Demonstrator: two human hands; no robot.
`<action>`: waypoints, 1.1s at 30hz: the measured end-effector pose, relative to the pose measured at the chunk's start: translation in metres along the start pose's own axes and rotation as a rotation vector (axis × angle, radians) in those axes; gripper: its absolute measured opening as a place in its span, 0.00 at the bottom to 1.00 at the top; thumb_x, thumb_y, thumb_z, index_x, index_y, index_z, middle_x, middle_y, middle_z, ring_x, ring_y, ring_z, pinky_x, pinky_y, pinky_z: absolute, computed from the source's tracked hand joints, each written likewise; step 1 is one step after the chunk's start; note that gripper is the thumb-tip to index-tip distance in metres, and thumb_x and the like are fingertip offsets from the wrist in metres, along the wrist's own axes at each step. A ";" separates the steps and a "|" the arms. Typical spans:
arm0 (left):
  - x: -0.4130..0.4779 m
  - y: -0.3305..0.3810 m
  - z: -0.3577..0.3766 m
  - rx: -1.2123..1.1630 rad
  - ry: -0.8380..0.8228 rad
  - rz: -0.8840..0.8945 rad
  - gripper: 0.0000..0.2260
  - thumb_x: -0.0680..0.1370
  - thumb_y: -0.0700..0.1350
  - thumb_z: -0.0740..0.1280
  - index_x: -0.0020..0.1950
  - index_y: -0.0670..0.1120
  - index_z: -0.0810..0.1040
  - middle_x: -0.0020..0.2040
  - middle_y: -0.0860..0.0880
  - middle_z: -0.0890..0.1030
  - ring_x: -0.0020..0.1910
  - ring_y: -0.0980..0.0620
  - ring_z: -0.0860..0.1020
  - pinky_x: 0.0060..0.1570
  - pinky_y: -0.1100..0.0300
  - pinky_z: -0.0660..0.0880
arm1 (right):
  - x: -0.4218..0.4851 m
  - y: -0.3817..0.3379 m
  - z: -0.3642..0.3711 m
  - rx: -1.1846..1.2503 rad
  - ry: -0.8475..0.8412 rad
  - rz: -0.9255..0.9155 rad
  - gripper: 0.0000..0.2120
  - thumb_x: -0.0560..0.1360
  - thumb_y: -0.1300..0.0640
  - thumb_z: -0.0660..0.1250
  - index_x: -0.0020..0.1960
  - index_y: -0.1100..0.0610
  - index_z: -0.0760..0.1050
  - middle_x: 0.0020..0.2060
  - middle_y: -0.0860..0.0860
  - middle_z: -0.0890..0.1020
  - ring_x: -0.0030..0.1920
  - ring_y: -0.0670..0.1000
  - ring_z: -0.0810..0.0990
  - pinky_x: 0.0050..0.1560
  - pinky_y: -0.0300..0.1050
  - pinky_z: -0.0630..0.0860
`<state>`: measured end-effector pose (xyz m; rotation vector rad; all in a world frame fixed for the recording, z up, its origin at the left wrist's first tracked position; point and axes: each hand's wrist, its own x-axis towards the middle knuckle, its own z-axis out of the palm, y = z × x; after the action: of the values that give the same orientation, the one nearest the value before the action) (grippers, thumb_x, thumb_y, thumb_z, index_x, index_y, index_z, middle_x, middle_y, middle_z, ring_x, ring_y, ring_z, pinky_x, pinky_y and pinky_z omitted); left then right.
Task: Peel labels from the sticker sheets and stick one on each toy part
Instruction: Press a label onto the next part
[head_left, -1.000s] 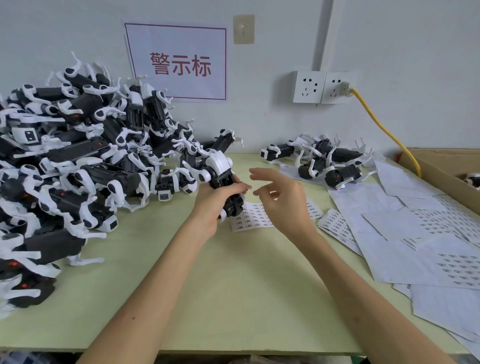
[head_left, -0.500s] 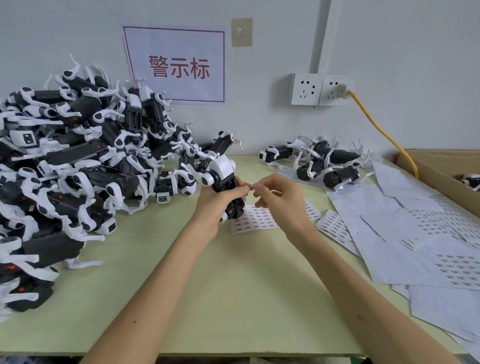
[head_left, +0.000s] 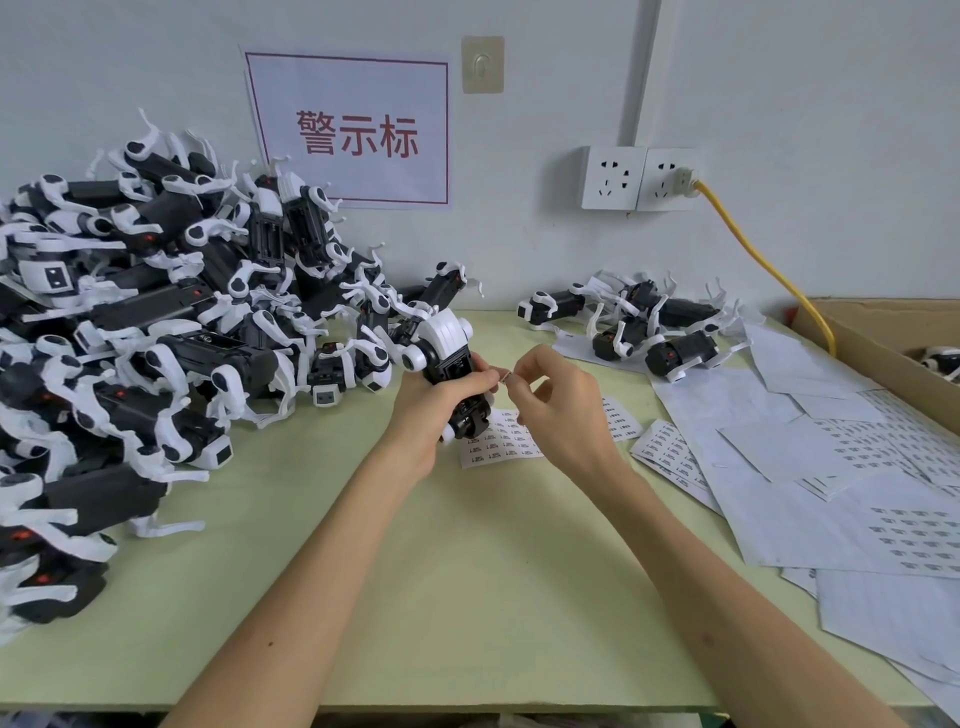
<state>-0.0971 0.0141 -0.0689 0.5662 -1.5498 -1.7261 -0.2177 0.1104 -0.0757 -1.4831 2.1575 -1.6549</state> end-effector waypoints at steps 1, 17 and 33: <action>0.001 0.000 0.000 -0.011 -0.006 0.002 0.05 0.72 0.40 0.75 0.39 0.48 0.81 0.48 0.44 0.87 0.44 0.50 0.83 0.50 0.54 0.80 | 0.000 0.000 0.000 0.020 0.016 0.009 0.06 0.79 0.56 0.67 0.43 0.52 0.74 0.35 0.40 0.79 0.35 0.54 0.82 0.31 0.40 0.71; 0.000 -0.002 0.004 0.106 -0.074 0.072 0.06 0.75 0.36 0.74 0.44 0.43 0.78 0.51 0.50 0.88 0.44 0.54 0.83 0.47 0.61 0.76 | 0.007 0.002 -0.008 0.335 0.084 0.240 0.07 0.75 0.57 0.74 0.40 0.56 0.80 0.32 0.44 0.82 0.30 0.44 0.80 0.37 0.41 0.78; 0.006 0.005 -0.004 -0.507 -0.026 -0.120 0.16 0.76 0.51 0.67 0.58 0.42 0.75 0.49 0.45 0.79 0.47 0.47 0.79 0.51 0.55 0.71 | -0.003 -0.006 0.000 0.281 -0.205 0.114 0.38 0.73 0.50 0.77 0.76 0.46 0.60 0.62 0.45 0.79 0.65 0.46 0.77 0.63 0.47 0.74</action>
<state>-0.0965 0.0071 -0.0634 0.3808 -1.0457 -2.1248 -0.2122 0.1120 -0.0726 -1.3560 1.7854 -1.6087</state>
